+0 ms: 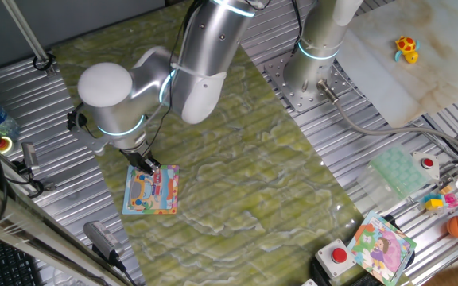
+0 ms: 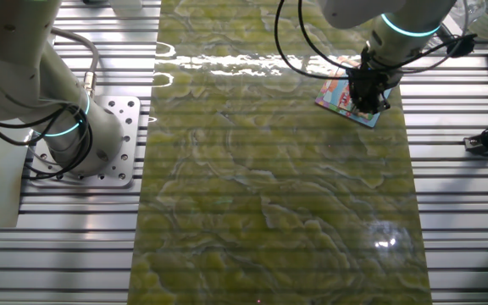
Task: Assemble one piece of a puzzle
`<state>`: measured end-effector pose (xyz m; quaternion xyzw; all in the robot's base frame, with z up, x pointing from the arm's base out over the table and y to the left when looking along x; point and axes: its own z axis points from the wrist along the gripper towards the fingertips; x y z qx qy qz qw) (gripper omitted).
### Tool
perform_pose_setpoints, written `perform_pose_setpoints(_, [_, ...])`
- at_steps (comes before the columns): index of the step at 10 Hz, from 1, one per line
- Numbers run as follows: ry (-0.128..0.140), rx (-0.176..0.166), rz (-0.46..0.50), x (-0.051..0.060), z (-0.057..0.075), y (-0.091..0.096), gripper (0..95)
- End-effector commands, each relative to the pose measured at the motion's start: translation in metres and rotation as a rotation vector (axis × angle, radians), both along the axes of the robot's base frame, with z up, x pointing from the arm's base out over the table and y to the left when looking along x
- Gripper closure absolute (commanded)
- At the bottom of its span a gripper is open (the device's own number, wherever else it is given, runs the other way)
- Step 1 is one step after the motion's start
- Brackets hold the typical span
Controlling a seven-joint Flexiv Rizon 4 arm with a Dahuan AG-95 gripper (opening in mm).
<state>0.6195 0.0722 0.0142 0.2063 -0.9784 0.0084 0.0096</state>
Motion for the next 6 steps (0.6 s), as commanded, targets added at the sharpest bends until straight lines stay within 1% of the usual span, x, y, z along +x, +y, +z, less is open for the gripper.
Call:
perform_pose_setpoints(1, [0.001, 0.002, 0.014, 0.0018, 0.0014, -0.002, 95.0])
perform_pose_setpoints(3, [-0.006, 0.013, 0.02, 0.0029, -0.0044, -0.0041, 95.0])
perform_pose_setpoints(4, [-0.004, 0.02, 0.019, 0.0031, -0.005, -0.0041, 95.0])
perform_pose_setpoints(6, [0.001, 0.024, 0.012, 0.0035, -0.0012, -0.0012, 95.0])
